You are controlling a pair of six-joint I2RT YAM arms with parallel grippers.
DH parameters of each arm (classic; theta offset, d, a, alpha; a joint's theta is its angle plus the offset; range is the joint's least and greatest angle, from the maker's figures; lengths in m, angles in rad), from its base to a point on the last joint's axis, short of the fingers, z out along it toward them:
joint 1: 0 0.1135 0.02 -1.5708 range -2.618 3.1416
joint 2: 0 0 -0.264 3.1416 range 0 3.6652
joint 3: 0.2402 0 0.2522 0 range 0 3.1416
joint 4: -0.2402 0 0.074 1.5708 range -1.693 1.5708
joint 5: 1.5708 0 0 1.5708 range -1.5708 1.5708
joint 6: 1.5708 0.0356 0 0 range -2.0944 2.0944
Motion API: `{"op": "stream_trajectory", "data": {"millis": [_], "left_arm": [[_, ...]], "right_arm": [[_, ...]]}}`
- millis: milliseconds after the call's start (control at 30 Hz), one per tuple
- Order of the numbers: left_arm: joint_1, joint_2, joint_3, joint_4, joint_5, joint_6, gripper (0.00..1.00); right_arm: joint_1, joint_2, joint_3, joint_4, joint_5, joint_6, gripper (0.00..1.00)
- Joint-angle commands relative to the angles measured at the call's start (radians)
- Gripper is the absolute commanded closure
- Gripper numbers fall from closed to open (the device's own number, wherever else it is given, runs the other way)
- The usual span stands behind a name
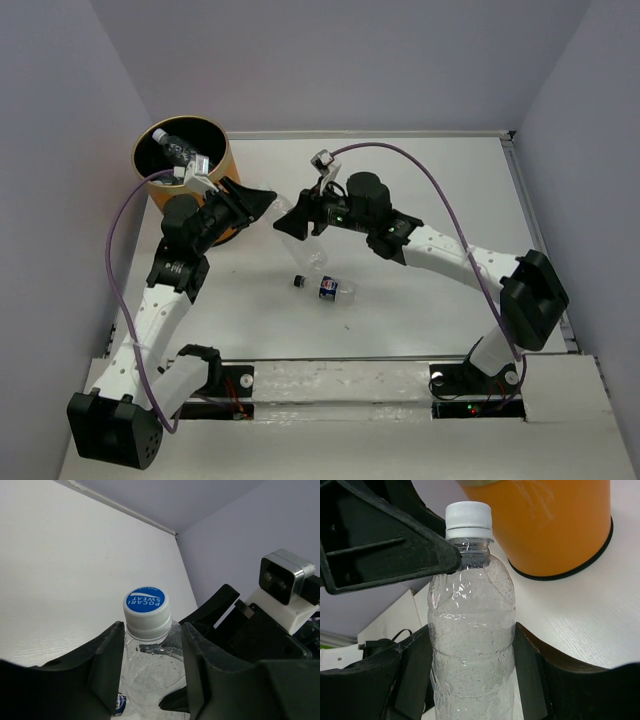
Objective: Put the plastic bottles in the bin
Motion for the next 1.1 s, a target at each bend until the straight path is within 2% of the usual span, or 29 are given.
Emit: {"op": "stream_trajectory", "data": {"millis": [0,33,67,167,200,233,333,433,700,833,967,1067], "left_arm": [[-0.013,-0.006,-0.026,0.095,0.007,-0.018,0.64],[-0.013,-0.006,-0.023,0.095,0.002,-0.015,0.67],[-0.013,-0.005,-0.019,0.089,-0.007,-0.013,0.76],[-0.013,-0.003,-0.002,0.074,-0.045,0.002,0.86],[-0.014,-0.003,0.007,0.07,-0.059,0.008,0.9],[-0.014,-0.005,0.013,0.064,-0.085,0.017,0.93],[-0.014,0.001,0.04,0.06,-0.12,0.028,0.99],[-0.014,0.02,0.055,0.081,-0.13,0.017,1.0],[-0.013,0.041,0.118,0.097,-0.137,0.031,1.0],[-0.013,0.031,0.252,-0.021,-0.287,0.132,1.0],[-0.002,0.052,0.374,-0.092,-0.401,0.203,1.0],[0.05,0.083,0.426,-0.1,-0.403,0.201,1.0]], "right_arm": [[0.013,-0.055,-0.02,0.096,-0.038,0.004,0.62],[0.013,-0.058,-0.026,0.099,-0.038,0.005,0.61],[0.013,-0.061,-0.032,0.102,-0.039,0.007,0.6],[0.013,-0.076,-0.056,0.119,-0.045,0.011,0.54],[0.013,-0.09,-0.064,0.12,-0.045,0.01,0.48],[0.013,-0.097,-0.079,0.12,-0.045,0.007,0.39],[0.013,-0.139,-0.107,0.117,-0.042,-0.005,0.28],[0.013,-0.177,-0.144,0.106,-0.033,-0.021,0.19],[0.013,-0.239,-0.178,0.07,-0.019,-0.047,0.1],[0.013,-0.3,-0.213,0.004,0.071,-0.123,0.07],[0.013,-0.352,-0.273,-0.026,0.097,-0.159,0.06],[0.013,-0.372,-0.317,-0.029,0.105,-0.156,0.06]]}}
